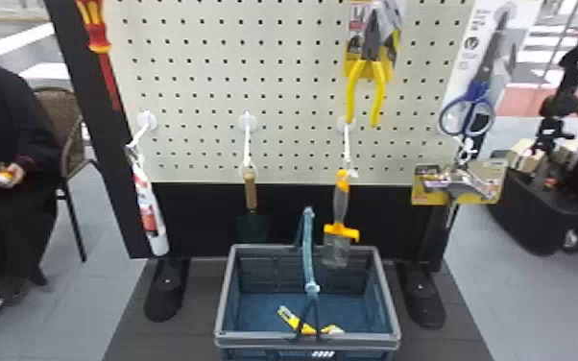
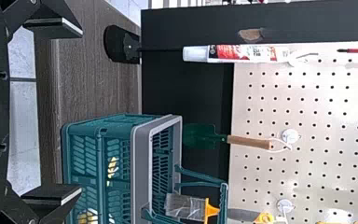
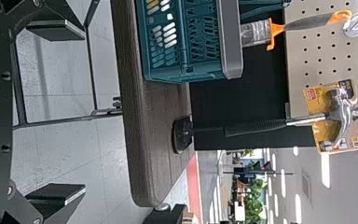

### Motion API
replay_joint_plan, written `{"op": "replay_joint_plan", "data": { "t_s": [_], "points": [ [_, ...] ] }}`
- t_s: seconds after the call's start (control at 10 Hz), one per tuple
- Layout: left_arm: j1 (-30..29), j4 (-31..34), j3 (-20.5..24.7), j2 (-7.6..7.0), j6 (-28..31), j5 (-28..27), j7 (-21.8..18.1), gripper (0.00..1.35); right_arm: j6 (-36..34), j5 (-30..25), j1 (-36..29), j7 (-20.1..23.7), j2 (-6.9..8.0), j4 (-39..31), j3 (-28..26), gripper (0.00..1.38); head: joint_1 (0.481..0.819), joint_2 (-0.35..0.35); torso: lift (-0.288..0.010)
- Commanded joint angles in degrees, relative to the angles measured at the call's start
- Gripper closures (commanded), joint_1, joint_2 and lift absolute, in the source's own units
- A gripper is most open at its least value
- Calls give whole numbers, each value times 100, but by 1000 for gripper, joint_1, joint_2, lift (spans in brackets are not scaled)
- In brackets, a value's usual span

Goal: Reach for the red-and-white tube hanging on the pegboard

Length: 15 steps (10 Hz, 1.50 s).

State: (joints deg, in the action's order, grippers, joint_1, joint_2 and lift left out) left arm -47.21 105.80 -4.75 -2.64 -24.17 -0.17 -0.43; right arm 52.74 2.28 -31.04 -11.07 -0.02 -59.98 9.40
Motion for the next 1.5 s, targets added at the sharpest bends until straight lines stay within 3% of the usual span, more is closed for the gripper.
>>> {"op": "replay_joint_plan", "data": {
  "t_s": [0.0,0.8,1.1,1.4],
  "points": [
    [-8,3,0,0,-9,8,-1,136,0,0,0,0,2,0,0,142,549,0,-100],
    [42,3,114,-18,18,158,-53,136,0,0,0,0,2,14,0,142,549,0,-100],
    [386,31,580,-26,246,237,-633,136,0,0,0,0,2,14,0,140,549,0,-100],
    [1124,45,1134,-26,686,114,-1336,136,0,-9,0,9,2,14,0,137,549,0,-100]
  ]
}}
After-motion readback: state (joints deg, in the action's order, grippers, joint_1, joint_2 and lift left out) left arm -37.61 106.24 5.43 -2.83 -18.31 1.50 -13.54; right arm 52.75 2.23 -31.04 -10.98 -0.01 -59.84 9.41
